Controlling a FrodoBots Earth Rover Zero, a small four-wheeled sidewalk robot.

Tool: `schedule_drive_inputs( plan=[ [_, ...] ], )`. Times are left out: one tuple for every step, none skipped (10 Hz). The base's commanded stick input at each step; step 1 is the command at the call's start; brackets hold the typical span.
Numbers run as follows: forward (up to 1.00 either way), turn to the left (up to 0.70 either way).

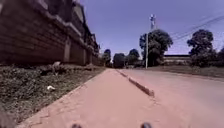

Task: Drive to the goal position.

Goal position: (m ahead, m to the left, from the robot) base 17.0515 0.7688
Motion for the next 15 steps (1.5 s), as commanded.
schedule_drive_inputs(
  plan=[
    [0.7, 0.0],
    [0.7, 0.0],
    [0.7, 0.0],
    [0.7, 0.0],
    [0.7, 0.0],
    [0.7, 0.0],
    [0.7, 0.0],
    [0.7, 0.0],
    [0.7, 0.0],
    [0.7, 0.0],
    [0.7, 0.0],
    [0.7, 0.0],
    [0.7, 0.0],
    [0.7, 0.0],
    [0.7, 0.0]
  ],
)
